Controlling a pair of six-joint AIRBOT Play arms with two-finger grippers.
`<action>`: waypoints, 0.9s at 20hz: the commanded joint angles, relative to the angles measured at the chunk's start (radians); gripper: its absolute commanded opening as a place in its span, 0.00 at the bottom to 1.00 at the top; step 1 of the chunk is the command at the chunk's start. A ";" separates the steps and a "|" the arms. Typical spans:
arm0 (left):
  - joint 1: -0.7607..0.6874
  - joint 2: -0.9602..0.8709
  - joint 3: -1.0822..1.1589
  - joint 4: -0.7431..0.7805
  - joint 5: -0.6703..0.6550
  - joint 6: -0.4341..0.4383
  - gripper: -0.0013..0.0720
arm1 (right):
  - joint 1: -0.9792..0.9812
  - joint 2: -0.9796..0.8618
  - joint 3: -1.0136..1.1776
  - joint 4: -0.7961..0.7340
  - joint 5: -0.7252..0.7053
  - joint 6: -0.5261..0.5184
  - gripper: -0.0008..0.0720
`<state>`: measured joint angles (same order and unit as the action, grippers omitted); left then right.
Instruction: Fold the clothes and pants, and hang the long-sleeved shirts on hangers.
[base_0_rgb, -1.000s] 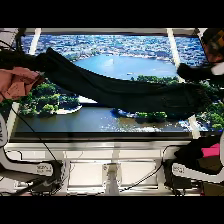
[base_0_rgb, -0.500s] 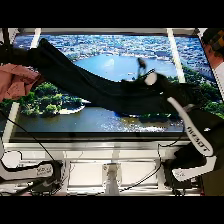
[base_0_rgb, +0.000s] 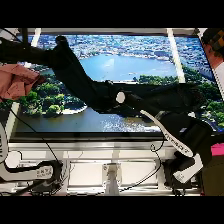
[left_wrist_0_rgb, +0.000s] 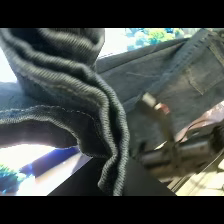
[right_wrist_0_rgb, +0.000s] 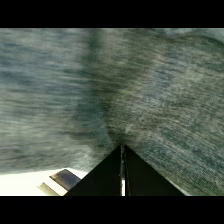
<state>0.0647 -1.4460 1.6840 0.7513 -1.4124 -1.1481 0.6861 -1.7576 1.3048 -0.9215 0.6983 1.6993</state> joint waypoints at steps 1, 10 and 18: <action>-0.078 -0.029 0.000 0.000 0.017 0.003 0.06 | 0.039 -0.045 0.029 0.027 -0.041 -0.008 0.05; -0.307 -0.089 -0.002 0.004 0.090 0.003 0.06 | -0.255 0.108 0.060 -0.285 0.229 -0.007 0.05; -0.602 -0.278 -0.001 0.004 0.386 -0.027 0.06 | -0.634 0.378 0.060 -0.295 0.300 -0.009 0.05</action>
<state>-0.4328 -1.6520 1.6833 0.7540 -1.1259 -1.1534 0.1638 -1.4647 1.3636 -1.2034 0.9703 1.6878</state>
